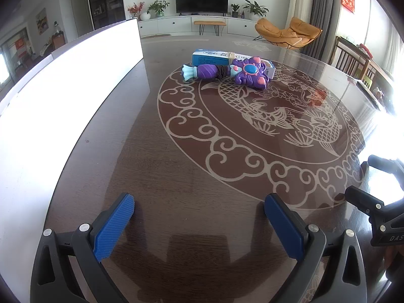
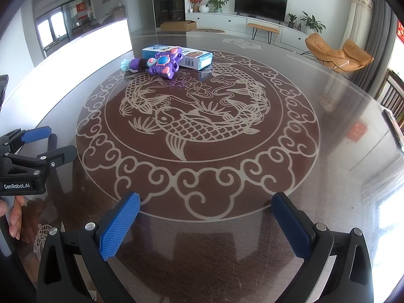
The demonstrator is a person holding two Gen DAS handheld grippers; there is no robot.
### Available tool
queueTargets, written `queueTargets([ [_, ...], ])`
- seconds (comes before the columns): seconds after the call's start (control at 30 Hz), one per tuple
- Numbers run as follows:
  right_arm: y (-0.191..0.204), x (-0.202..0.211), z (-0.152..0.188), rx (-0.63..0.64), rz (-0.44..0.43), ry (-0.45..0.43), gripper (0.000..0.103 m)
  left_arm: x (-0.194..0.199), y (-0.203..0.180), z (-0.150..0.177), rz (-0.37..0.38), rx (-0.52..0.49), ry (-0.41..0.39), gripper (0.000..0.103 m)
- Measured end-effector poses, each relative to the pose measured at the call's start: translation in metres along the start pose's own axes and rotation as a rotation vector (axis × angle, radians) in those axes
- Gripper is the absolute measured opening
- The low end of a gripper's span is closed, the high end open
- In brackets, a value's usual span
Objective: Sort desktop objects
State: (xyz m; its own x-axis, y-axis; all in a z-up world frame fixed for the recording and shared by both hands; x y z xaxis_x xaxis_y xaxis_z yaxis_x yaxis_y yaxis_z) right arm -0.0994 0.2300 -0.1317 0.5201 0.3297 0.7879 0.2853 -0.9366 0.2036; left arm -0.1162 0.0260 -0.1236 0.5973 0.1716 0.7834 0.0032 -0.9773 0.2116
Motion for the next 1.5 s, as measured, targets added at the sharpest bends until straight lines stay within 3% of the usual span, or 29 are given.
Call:
queueTargets([
  [1.23,0.000,-0.001,0.000,-0.001,0.001,-0.001,0.103,0.000,0.001,0.001,0.005,-0.010,-0.002,0.103],
  [1.5,-0.006,-0.016,-0.020,0.003,-0.005,0.018,0.103,-0.005,0.027,0.002,-0.052,0.074,0.020,0.103],
])
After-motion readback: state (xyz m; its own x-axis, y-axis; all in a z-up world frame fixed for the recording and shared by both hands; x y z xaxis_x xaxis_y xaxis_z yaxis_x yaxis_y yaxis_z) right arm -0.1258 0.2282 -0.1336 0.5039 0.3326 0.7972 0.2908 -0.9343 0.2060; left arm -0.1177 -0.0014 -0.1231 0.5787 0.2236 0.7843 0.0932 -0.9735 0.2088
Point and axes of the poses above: each gripper's, at about its wrist camera, not at the fingertips, and x roughly against the way its jaws point, y to its left, z to its underside, the point moved 9 cm from there along -x, roughly the way its jaws point, and after that the axes turned 15 degrees about -z, right-handed, at the moved point
